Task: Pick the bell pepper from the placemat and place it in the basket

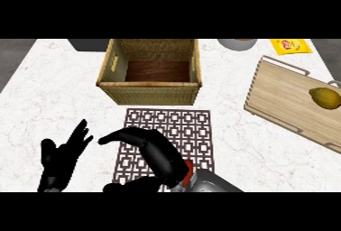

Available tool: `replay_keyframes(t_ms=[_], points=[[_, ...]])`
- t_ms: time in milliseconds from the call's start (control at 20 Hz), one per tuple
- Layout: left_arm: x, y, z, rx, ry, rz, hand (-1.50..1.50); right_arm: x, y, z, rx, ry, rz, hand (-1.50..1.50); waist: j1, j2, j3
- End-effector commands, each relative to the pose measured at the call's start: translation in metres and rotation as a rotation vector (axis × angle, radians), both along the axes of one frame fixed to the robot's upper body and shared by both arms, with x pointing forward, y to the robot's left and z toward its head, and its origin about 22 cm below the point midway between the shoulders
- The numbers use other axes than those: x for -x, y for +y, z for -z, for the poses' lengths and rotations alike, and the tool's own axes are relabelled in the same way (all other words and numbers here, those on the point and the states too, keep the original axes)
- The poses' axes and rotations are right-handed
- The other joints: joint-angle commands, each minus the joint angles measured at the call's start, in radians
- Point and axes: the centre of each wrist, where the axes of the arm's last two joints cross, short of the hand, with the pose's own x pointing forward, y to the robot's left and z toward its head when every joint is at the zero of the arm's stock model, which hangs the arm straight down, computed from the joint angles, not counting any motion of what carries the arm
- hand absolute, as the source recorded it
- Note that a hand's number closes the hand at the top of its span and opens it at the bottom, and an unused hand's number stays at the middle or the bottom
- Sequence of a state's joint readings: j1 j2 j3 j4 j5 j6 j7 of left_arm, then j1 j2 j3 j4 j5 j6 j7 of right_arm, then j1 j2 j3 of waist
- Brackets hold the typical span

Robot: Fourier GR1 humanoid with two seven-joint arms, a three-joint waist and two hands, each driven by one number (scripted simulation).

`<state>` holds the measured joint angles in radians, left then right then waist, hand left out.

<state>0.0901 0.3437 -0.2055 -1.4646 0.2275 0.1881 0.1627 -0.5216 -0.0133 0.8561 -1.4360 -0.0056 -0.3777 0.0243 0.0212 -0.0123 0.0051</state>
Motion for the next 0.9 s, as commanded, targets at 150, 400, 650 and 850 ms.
replay_keyframes(t_ms=[150, 400, 650, 850], points=[[0.022, 0.016, 0.018, -0.013, 0.161, -0.059, 0.0, -0.034, -0.009, -0.014, 0.475, -0.239, 0.258, -1.5, -0.059, -0.027, -0.015], [0.025, 0.023, 0.02, -0.011, 0.179, -0.085, 0.0, -0.048, -0.01, -0.092, 0.719, -0.336, 0.311, -1.5, -0.078, -0.024, -0.012], [0.026, 0.025, 0.019, 0.011, 0.168, -0.09, 0.0, -0.029, -0.002, -0.165, 0.915, -0.331, 0.274, -1.5, -0.076, -0.021, -0.011], [0.023, 0.018, 0.019, 0.016, 0.177, -0.092, 0.0, -0.017, -0.004, -0.185, 1.103, -0.218, 0.143, -1.5, -0.073, -0.01, -0.01]])
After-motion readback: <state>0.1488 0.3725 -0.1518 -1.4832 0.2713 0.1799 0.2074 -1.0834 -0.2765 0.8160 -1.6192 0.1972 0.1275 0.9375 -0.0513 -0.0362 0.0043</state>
